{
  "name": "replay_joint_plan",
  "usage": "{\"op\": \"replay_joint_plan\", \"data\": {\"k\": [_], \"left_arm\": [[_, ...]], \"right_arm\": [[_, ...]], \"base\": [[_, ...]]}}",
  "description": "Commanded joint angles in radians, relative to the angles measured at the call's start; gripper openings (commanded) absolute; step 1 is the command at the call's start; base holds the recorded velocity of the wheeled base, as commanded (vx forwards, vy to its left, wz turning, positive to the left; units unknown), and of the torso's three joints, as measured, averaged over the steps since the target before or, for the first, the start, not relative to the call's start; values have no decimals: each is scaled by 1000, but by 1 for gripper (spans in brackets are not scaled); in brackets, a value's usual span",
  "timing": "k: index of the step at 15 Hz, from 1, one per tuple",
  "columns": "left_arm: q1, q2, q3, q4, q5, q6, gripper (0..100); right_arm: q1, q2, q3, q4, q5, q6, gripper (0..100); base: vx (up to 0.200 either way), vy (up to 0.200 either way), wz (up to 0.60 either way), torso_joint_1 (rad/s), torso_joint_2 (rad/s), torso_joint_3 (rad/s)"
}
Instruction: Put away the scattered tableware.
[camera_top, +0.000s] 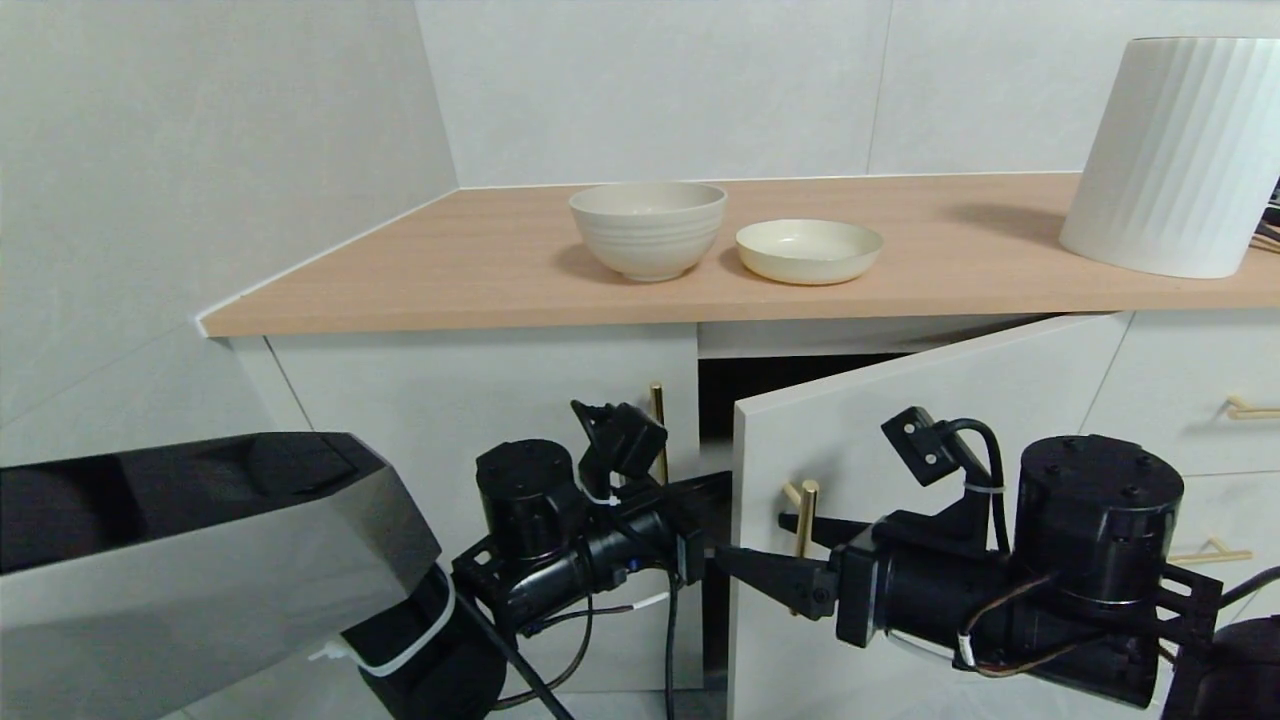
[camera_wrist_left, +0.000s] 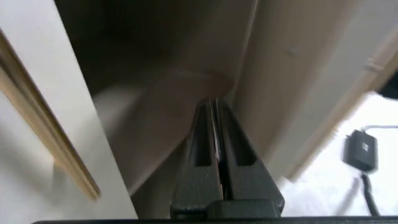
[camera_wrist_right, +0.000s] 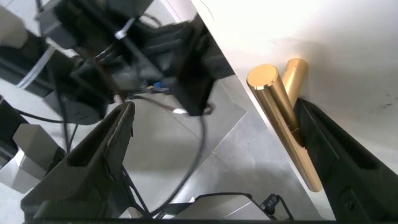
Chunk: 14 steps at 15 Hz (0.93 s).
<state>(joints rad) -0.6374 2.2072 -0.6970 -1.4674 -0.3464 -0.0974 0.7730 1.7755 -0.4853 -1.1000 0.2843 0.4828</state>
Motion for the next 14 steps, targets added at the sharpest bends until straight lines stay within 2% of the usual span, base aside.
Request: {"op": "replay_joint_plan", "data": {"k": [1, 6, 9, 11, 14], "left_arm": [[-19, 25, -15, -4, 10, 1, 0], [-42, 22, -15, -27, 29, 5, 0], [-48, 23, -16, -30, 35, 4, 0], [-48, 17, -18, -30, 35, 4, 0], [-54, 16, -55, -17, 33, 4, 0]], "right_arm": [[0, 10, 4, 2, 0, -1, 100], [0, 16, 16, 2, -14, -13, 100], [-8, 4, 34, 2, -68, -85, 100], [-23, -19, 65, 2, -106, -116, 100], [-73, -133, 159, 3, -108, -124, 100]], "base": [[0, 0, 0, 0, 0, 0], [0, 0, 0, 0, 0, 0], [0, 0, 0, 0, 0, 0], [0, 0, 0, 0, 0, 0], [0, 0, 0, 0, 0, 0]]}}
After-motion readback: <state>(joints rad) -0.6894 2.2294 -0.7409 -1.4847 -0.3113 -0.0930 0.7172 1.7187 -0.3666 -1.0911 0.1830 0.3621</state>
